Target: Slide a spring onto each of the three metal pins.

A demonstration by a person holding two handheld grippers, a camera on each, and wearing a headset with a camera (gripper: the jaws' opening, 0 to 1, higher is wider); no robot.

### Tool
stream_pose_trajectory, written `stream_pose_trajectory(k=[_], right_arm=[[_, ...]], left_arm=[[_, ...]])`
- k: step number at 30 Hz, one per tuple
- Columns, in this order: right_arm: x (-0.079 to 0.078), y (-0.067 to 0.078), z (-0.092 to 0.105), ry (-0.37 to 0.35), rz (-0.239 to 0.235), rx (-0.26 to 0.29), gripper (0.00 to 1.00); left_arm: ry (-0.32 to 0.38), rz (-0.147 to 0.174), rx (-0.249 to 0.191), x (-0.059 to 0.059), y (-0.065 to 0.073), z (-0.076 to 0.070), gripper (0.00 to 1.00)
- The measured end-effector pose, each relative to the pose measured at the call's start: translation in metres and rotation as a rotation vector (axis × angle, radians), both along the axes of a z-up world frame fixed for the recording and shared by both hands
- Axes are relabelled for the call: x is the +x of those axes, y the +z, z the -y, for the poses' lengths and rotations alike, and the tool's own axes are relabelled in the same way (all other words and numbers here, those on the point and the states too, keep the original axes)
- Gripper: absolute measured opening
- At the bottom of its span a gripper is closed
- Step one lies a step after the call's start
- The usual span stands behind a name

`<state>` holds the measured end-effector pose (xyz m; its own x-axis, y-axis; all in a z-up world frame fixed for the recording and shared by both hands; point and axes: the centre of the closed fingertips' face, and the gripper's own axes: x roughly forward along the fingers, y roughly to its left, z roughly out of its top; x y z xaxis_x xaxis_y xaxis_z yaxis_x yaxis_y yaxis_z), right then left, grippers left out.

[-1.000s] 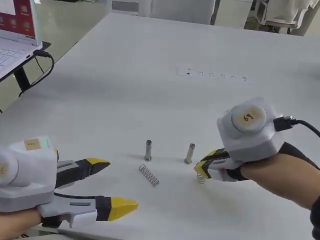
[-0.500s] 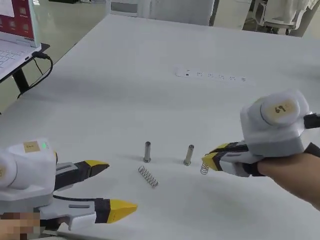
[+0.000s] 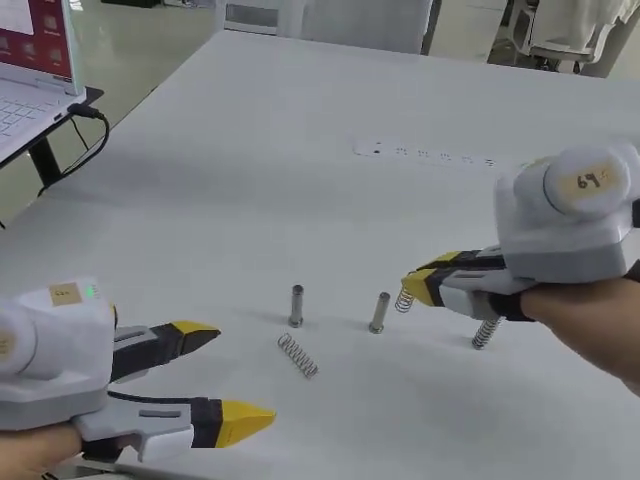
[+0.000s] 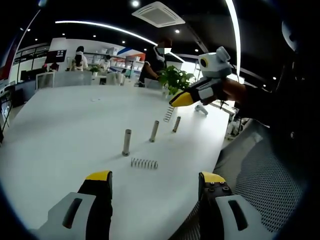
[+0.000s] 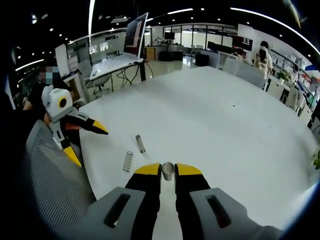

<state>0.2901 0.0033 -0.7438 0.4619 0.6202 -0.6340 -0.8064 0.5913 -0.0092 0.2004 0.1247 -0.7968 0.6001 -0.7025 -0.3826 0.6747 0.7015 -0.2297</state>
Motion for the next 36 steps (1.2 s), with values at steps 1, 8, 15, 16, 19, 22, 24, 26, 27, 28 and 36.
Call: stream_pose_trajectory(k=[1,8,15,16,19,22,24,26,27,28,36], right_arm=[[0.001,0.001,-0.002,0.003,0.005,0.001,0.08],[0.01,0.002,-0.01,0.008,0.015,0.005,0.08],[0.012,-0.004,-0.014,0.014,0.004,-0.002,0.08],[0.012,-0.004,-0.014,0.014,0.001,-0.001,0.08],[0.012,-0.006,-0.013,0.013,-0.001,-0.004,0.08],[0.013,-0.006,-0.013,0.013,0.0,-0.005,0.08],[0.014,-0.006,-0.013,0.013,-0.001,-0.003,0.08],[0.014,-0.007,-0.013,0.012,-0.005,-0.003,0.08],[0.014,-0.008,-0.013,0.012,-0.006,-0.004,0.08],[0.014,-0.008,-0.013,0.012,-0.007,-0.005,0.08],[0.015,-0.013,-0.014,0.015,-0.012,-0.011,0.08]], left_arm=[[0.001,0.001,-0.001,0.0,0.0,0.0,0.66],[0.005,0.004,-0.003,0.001,0.001,-0.001,0.66],[0.008,0.009,-0.009,0.002,0.002,-0.001,0.66],[0.008,0.009,-0.011,0.002,0.002,-0.001,0.66],[0.009,0.008,-0.012,0.002,0.002,-0.001,0.66],[0.007,0.008,-0.012,0.002,0.002,-0.001,0.66],[0.007,0.008,-0.012,0.002,0.002,-0.001,0.66],[0.006,0.007,-0.011,0.001,0.002,0.0,0.66],[0.006,0.006,-0.01,0.001,0.002,0.0,0.66],[0.006,0.006,-0.01,0.001,0.002,0.0,0.66],[0.007,0.005,-0.011,0.001,0.001,0.0,0.66]])
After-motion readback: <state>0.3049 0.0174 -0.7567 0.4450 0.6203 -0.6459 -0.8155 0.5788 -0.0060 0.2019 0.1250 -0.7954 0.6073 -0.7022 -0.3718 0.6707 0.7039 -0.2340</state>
